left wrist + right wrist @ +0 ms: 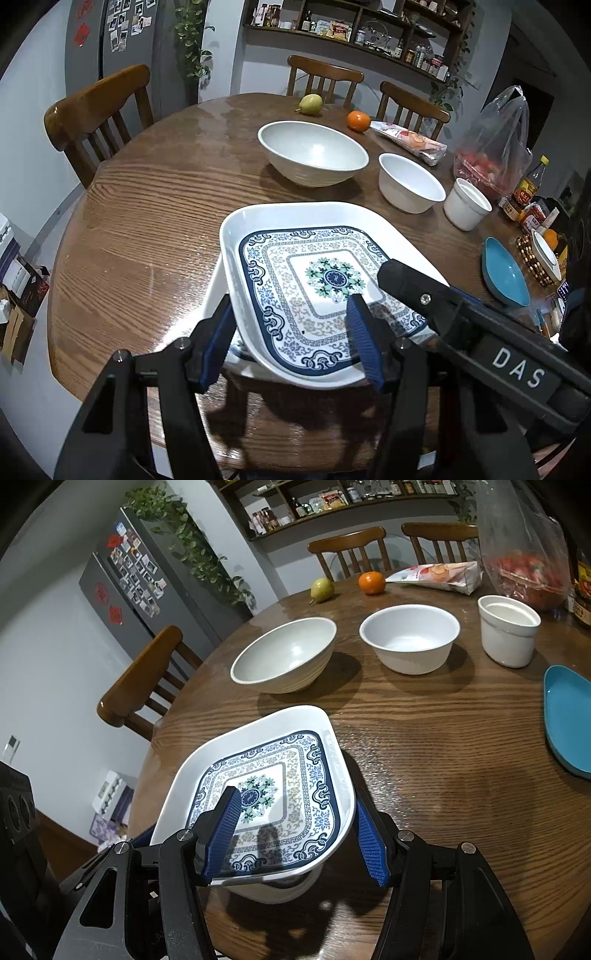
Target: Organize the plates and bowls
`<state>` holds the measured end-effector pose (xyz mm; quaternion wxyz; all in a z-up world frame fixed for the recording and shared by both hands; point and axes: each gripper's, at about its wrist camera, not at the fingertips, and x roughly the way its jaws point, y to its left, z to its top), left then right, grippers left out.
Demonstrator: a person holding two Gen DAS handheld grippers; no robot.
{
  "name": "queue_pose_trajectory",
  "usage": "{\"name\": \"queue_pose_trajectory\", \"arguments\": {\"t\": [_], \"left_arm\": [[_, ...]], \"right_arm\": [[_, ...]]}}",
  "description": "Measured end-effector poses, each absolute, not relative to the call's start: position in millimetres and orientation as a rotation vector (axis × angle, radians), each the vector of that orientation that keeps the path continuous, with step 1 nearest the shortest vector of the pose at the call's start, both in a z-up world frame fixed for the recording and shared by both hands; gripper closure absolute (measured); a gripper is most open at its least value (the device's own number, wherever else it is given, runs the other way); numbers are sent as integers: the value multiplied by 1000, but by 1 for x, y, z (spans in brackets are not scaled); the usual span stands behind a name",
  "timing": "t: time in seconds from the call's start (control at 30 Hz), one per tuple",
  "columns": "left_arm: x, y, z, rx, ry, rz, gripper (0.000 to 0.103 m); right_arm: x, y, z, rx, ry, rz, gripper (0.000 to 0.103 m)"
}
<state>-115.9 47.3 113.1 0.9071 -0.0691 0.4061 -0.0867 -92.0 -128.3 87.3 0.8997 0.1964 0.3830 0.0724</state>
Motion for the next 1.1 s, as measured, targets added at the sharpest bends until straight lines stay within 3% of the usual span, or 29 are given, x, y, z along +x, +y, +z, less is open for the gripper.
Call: {"name": "queue_pose_trajectory", "arguments": {"t": [1.1], "left_arm": [[-88,70,95,-79,888,-276,46]], "right_arm": [[-90,-109,76,416,812,67,40]]}}
